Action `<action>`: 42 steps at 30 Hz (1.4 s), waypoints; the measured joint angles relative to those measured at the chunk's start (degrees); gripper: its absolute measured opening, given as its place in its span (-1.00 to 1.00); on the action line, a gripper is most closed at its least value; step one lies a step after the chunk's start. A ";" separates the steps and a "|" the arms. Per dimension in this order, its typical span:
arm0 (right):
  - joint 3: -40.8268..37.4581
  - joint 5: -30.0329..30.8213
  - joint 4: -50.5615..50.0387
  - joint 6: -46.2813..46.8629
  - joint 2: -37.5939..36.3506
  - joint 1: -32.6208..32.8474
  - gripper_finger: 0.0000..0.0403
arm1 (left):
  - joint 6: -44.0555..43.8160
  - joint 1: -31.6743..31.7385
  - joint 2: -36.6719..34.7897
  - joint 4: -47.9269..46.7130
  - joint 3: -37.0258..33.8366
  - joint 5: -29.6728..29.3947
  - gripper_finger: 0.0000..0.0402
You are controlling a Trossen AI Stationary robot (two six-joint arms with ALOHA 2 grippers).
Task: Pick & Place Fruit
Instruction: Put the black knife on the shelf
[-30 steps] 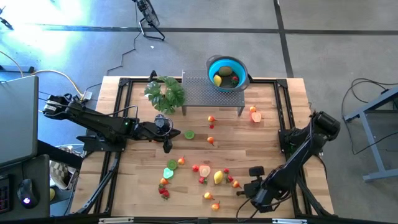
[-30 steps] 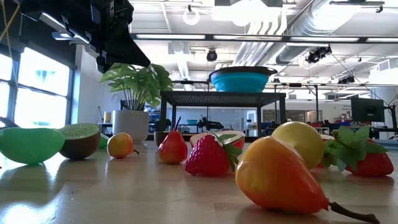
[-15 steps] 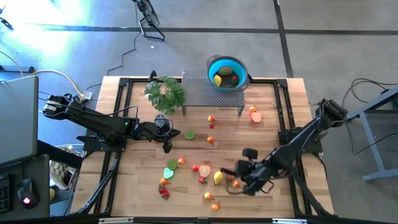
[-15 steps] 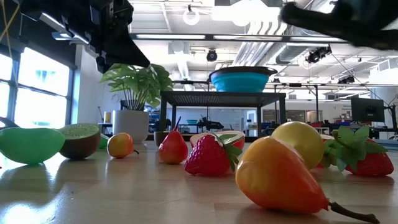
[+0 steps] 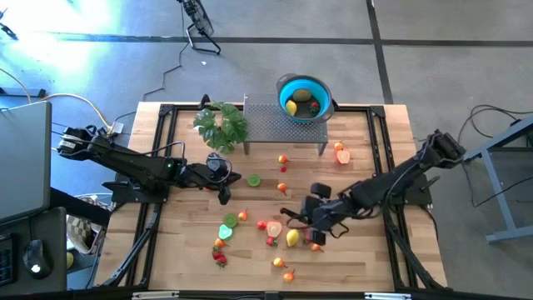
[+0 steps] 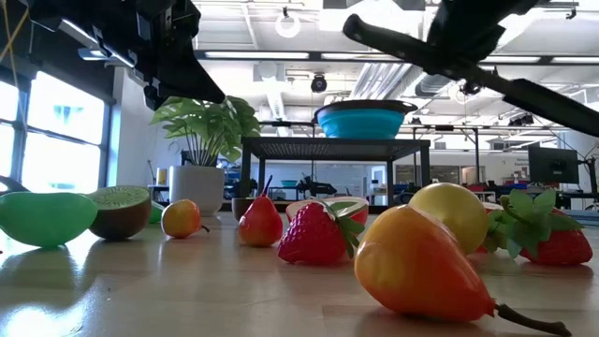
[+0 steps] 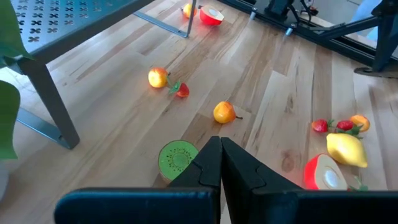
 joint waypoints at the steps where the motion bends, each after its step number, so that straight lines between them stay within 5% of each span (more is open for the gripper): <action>1: 0.01 -0.22 0.72 -0.09 0.00 -0.58 -0.76 | 0.57 0.00 0.00 0.02 0.00 -0.06 -1.00; 21: 0.00 -6.72 8.21 -9.05 0.00 -9.98 -0.76 | 2.16 0.00 -1.26 0.26 0.00 0.01 -1.00; 31: 7.08 -2.08 7.73 -9.18 0.02 -15.86 -0.76 | 12.80 0.02 -11.70 -0.39 0.00 2.96 -1.00; 42: 16.40 0.19 6.50 -6.42 0.70 -23.24 -0.76 | 13.97 0.02 -21.59 -13.08 -0.01 3.20 -1.00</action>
